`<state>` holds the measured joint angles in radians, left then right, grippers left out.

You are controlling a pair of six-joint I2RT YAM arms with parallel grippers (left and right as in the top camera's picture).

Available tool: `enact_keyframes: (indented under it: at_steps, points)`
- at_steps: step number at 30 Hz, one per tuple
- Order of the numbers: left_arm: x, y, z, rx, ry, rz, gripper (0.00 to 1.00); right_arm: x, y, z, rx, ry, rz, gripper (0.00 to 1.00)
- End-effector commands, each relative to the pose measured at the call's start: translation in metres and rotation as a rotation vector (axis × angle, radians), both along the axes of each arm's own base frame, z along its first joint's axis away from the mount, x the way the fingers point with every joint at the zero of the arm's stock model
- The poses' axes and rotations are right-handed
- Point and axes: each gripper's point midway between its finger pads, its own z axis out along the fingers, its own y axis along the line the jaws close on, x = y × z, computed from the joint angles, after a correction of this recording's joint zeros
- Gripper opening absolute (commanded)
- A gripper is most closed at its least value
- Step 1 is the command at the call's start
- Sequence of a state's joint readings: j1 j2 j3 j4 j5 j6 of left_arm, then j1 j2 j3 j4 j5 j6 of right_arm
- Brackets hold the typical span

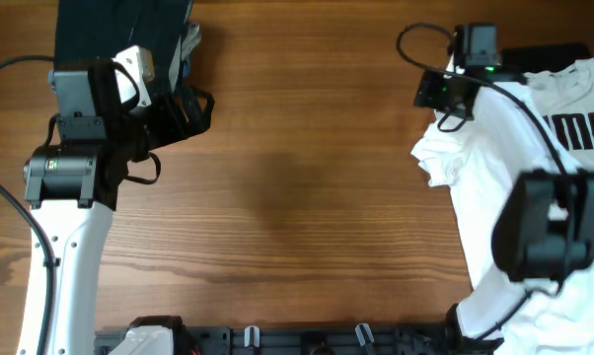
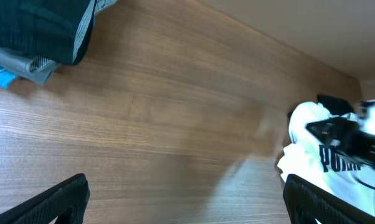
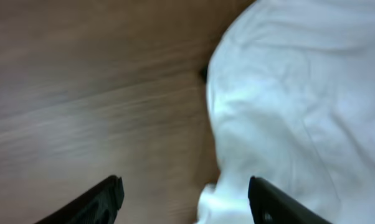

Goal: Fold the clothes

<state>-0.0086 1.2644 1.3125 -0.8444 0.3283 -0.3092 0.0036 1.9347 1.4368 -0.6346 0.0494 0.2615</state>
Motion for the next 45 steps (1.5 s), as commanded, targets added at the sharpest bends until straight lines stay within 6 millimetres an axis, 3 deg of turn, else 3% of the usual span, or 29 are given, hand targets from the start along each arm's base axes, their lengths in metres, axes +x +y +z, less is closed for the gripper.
enact_keyframes:
  at_steps: [1,3,6,11,13,15,18,21,23,25,27,29,30,31,32,34,35,36,38,41,42,44,45]
  points:
    - [0.004,0.004,0.007,0.029,-0.025,0.005,1.0,0.002,-0.018,-0.031,-0.078,0.057,-0.051,0.68]
    - [0.007,0.005,0.001,0.036,-0.009,0.012,1.0,-0.009,-0.017,-0.047,-0.065,0.118,-0.076,0.59]
    - [0.011,0.005,-0.011,0.036,0.031,0.011,1.0,-0.02,-0.017,-0.055,-0.053,0.169,-0.112,0.43]
    - [0.013,0.005,-0.018,0.036,0.054,0.011,1.0,-0.025,-0.018,-0.063,-0.063,0.2,-0.113,0.57]
    - [0.01,0.005,-0.021,0.036,0.073,0.01,1.0,-0.026,-0.023,-0.064,-0.09,0.204,-0.121,0.34]
    - [0.007,0.005,-0.023,0.036,0.087,0.01,1.0,-0.025,-0.027,-0.062,-0.109,0.199,-0.127,0.04]
    - [0.007,0.005,-0.024,0.037,0.09,0.01,1.0,-0.02,-0.028,-0.031,-0.106,0.153,-0.131,0.04]
    - [0.009,0.006,-0.022,0.04,0.079,0.013,1.0,-0.008,-0.027,0.055,-0.093,-0.012,-0.088,0.04]
    - [0.012,0.015,-0.024,0.078,0.076,0.048,1.0,-0.001,0.012,0.109,0.018,-0.145,0.156,0.04]
    - [0.011,0.021,-0.026,0.105,0.084,0.072,1.0,-0.011,0.055,0.16,0.104,-0.266,0.324,0.04]
    - [0.007,0.027,-0.028,0.13,0.098,0.095,1.0,-0.029,0.096,0.179,0.175,-0.291,0.446,0.04]
    - [0.008,0.048,-0.019,0.176,0.063,0.17,1.0,-0.072,0.175,0.182,0.307,-0.227,0.657,0.04]
    - [0.006,0.062,-0.009,0.183,0.039,0.212,1.0,-0.112,0.23,0.175,0.36,-0.146,0.818,0.04]
    - [0.004,0.071,-0.001,0.181,0.016,0.241,1.0,-0.153,0.272,0.167,0.351,-0.08,0.977,0.04]
    - [0.002,0.08,0.007,0.18,-0.011,0.269,1.0,-0.188,0.301,0.162,0.343,-0.038,1.098,0.07]
    - [0.0,0.092,0.021,0.18,-0.064,0.309,1.0,-0.243,0.342,0.155,0.285,-0.005,1.269,0.22]
    - [0.0,0.094,0.026,0.18,-0.084,0.317,1.0,-0.25,0.347,0.153,0.241,-0.012,1.283,0.33]
    - [0.001,0.093,0.033,0.176,-0.11,0.316,1.0,-0.251,0.347,0.151,0.162,-0.033,1.249,0.36]
    - [0.004,0.083,0.038,0.136,-0.134,0.273,1.0,-0.233,0.331,0.161,0.111,-0.075,1.159,0.4]
    - [0.008,0.062,0.031,0.092,-0.114,0.193,1.0,-0.177,0.273,0.209,0.101,-0.218,0.831,0.63]
    - [0.01,0.044,0.024,0.095,-0.102,0.112,1.0,-0.159,0.244,0.225,0.118,-0.262,0.7,0.68]
    - [0.016,0.008,0.006,0.135,-0.073,-0.052,1.0,-0.135,0.185,0.246,0.157,-0.313,0.465,0.69]
    - [0.018,-0.014,-0.009,0.165,-0.051,-0.148,0.99,-0.129,0.165,0.25,0.166,-0.323,0.395,0.7]
